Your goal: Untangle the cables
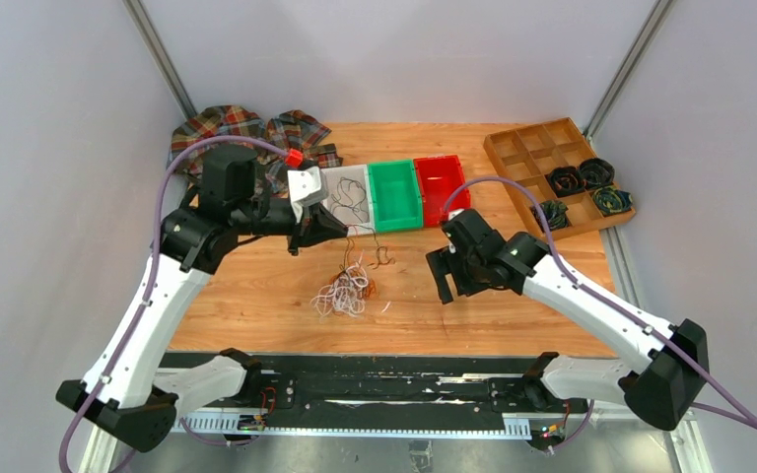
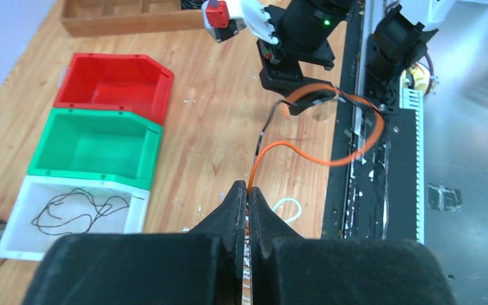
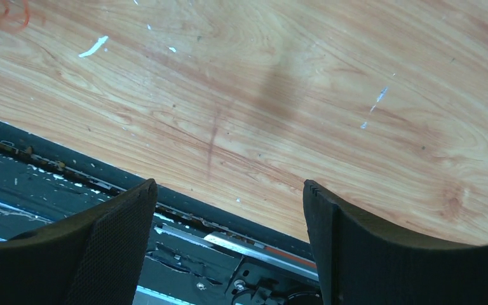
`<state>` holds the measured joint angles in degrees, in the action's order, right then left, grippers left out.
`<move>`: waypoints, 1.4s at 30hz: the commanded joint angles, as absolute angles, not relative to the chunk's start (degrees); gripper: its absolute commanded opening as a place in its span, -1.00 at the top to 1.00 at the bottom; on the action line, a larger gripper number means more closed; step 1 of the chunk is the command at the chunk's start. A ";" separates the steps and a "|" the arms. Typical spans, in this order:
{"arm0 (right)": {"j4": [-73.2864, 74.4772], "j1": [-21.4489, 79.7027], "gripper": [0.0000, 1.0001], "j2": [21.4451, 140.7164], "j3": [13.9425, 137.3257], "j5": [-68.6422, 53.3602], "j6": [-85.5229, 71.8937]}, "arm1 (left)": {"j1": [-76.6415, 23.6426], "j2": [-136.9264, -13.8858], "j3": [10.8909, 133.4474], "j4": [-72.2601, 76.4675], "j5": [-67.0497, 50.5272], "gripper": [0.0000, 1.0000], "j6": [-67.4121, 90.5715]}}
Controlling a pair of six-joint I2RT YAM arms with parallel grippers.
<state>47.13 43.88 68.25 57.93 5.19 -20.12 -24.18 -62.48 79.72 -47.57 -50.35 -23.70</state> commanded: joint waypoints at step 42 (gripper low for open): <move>12.74 43.92 0.46 73.73 68.51 -24.45 -21.17 | -27.07 -66.47 69.00 -41.12 -42.01 0.99 -31.77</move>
